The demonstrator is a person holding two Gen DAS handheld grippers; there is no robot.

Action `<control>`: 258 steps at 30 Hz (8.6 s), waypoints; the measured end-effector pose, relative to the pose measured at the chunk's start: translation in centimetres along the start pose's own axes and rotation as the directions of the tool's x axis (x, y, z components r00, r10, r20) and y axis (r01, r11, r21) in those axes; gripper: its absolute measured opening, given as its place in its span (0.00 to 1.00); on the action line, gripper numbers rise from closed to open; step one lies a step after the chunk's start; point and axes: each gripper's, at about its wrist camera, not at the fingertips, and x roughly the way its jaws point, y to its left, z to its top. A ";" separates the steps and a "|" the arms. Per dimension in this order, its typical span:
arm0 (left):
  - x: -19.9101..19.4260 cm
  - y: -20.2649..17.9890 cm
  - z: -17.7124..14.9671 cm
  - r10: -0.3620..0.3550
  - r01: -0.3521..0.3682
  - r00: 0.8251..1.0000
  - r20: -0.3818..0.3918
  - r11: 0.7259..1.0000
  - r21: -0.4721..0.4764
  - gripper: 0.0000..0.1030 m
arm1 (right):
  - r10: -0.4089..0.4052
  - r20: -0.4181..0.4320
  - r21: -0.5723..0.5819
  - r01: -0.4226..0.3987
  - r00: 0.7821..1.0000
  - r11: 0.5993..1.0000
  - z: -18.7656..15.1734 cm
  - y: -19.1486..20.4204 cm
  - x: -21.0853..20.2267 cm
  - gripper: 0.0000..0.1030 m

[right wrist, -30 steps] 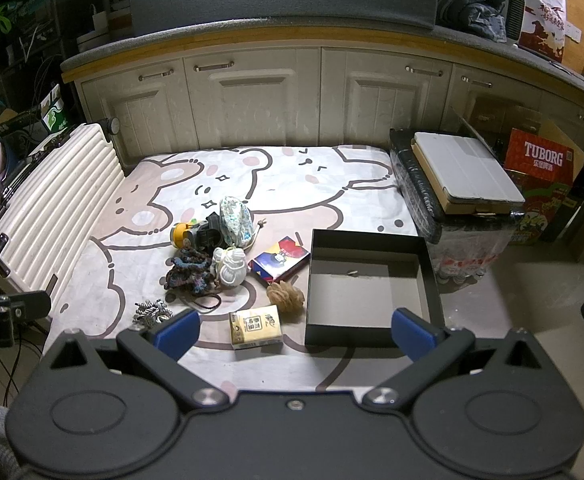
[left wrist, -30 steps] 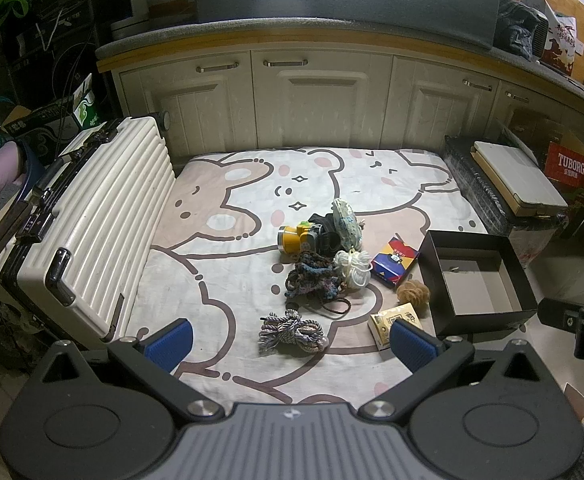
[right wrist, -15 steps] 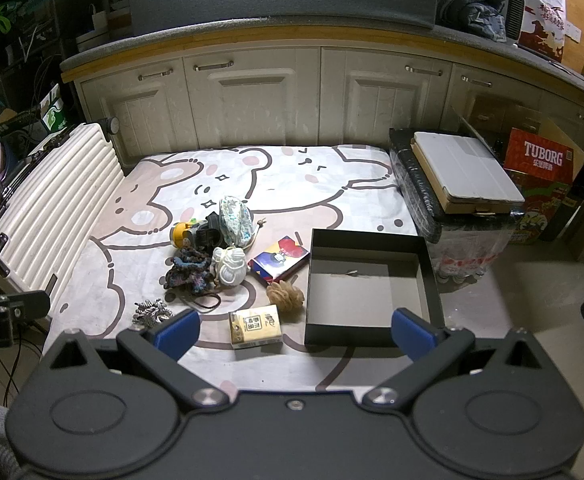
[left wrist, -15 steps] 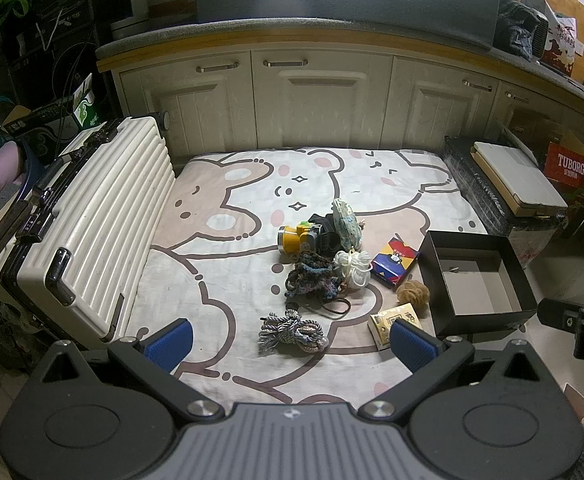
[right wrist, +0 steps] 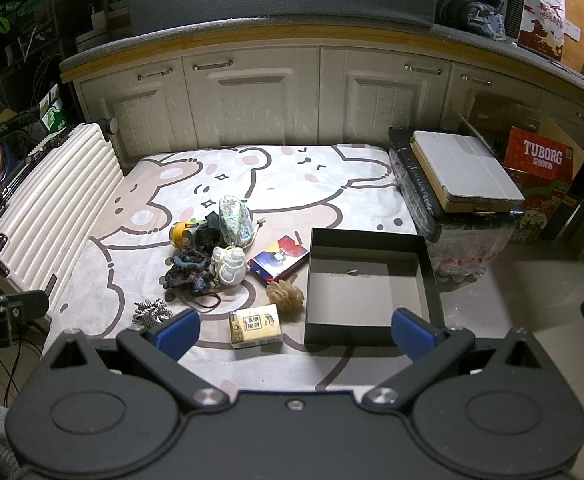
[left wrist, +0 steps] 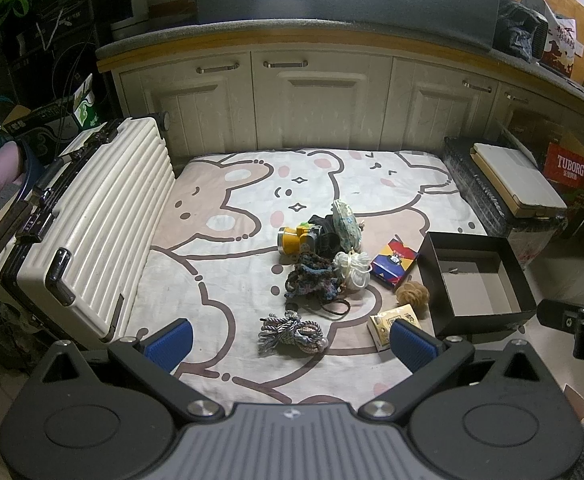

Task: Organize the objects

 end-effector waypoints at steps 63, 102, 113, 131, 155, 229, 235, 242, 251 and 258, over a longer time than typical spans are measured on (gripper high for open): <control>22.8 1.9 -4.0 0.001 -0.005 0.996 0.087 0.999 0.052 1.00 | 0.120 0.121 -0.156 -0.100 0.985 0.983 -5.8 2.0 22.2 1.00; 27.6 2.9 -10.9 -0.209 0.202 0.975 0.080 0.976 0.086 1.00 | 0.224 -0.086 -0.067 -0.230 0.971 0.971 -9.0 3.9 26.4 1.00; 27.3 2.7 -9.7 -0.211 0.198 0.969 0.127 0.974 0.110 1.00 | 0.194 -0.103 -0.035 -0.198 0.976 0.980 -8.4 3.8 27.9 1.00; 29.1 0.8 -8.3 -0.212 0.193 0.973 0.088 0.963 0.190 1.00 | 0.226 -0.136 -0.087 -0.239 0.964 0.967 -8.2 3.4 26.9 0.72; 26.1 2.4 -6.3 -0.197 0.181 0.973 0.117 0.974 0.134 0.96 | 0.273 -0.042 -0.125 -0.276 0.961 0.953 -6.3 3.4 24.2 0.72; 28.1 -17.7 4.0 -0.475 0.468 0.831 -0.289 0.878 -0.097 1.00 | -0.132 -0.075 0.222 0.146 0.988 0.964 -3.2 -16.8 22.4 0.72; 29.6 -16.6 3.4 -0.452 0.437 0.834 -0.317 0.891 -0.121 1.00 | -0.209 -0.135 0.108 0.224 0.969 0.969 -2.5 -14.2 24.0 0.72; 30.2 -16.9 3.2 -0.437 0.438 0.847 -0.302 0.896 -0.069 1.00 | -0.235 -0.162 0.032 0.243 0.958 0.969 -2.5 -12.6 23.8 0.72; 31.2 -18.3 3.8 -0.397 0.417 0.882 -0.255 0.908 0.028 1.00 | -0.258 -0.251 -0.038 0.257 0.933 0.966 -3.0 -11.5 26.7 0.72; 32.9 -19.8 3.9 -0.345 0.382 0.906 -0.248 0.916 0.122 1.00 | -0.130 -0.339 0.093 0.170 0.932 0.981 -2.7 -13.5 27.3 0.79</control>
